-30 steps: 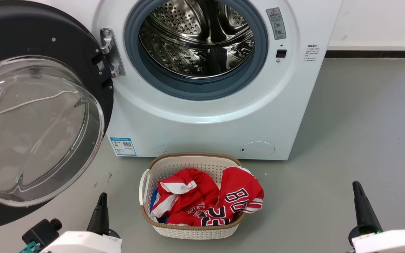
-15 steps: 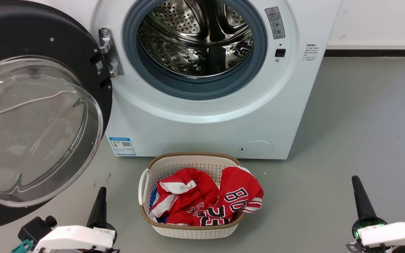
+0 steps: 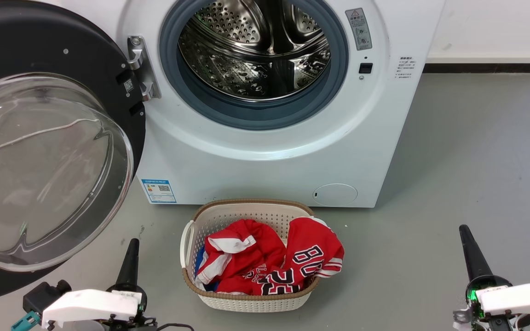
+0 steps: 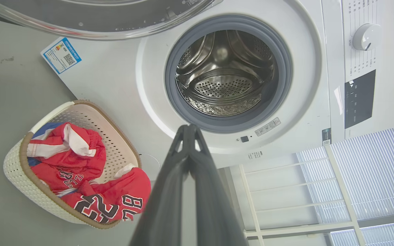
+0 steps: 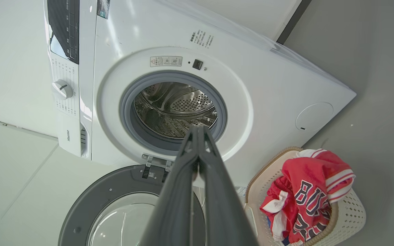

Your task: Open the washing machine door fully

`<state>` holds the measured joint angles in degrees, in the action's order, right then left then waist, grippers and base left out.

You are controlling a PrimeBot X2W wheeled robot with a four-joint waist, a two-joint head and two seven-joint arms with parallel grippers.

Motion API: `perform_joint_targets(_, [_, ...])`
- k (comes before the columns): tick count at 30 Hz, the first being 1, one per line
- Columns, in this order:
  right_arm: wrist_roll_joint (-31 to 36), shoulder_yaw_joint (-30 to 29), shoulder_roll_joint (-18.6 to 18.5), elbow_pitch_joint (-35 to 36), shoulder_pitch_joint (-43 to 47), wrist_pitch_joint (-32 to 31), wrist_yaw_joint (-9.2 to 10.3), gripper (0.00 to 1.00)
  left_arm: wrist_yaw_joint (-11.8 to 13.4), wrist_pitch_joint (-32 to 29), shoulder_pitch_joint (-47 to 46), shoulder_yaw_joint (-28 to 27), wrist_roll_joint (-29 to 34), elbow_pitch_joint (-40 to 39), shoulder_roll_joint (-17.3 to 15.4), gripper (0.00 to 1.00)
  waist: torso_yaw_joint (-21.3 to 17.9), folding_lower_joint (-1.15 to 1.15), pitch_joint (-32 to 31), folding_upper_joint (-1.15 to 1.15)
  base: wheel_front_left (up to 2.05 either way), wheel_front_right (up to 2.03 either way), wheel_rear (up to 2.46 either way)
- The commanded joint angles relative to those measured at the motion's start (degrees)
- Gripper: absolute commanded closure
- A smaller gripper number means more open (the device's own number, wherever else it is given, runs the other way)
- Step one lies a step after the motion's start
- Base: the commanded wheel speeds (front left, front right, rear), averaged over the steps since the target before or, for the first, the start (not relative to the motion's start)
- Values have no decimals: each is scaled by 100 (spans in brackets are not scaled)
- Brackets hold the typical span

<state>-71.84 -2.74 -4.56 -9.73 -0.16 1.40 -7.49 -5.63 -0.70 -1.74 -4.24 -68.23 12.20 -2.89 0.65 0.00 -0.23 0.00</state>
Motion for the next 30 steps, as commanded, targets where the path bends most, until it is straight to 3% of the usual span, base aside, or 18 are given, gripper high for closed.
perform_joint_targets(1, [-156,-15,-33,-1,-176,-38,-1,100,-44,-38,-153,-34,-158,-23,1,100,-2,0,1,0,0,0,0])
perform_joint_targets(30, [-1518,-117,-2,-279,-484,-430,0,100,-154,-408,-377,-166,-1640,118,2,100,-40,0,25,0,0,0,0])
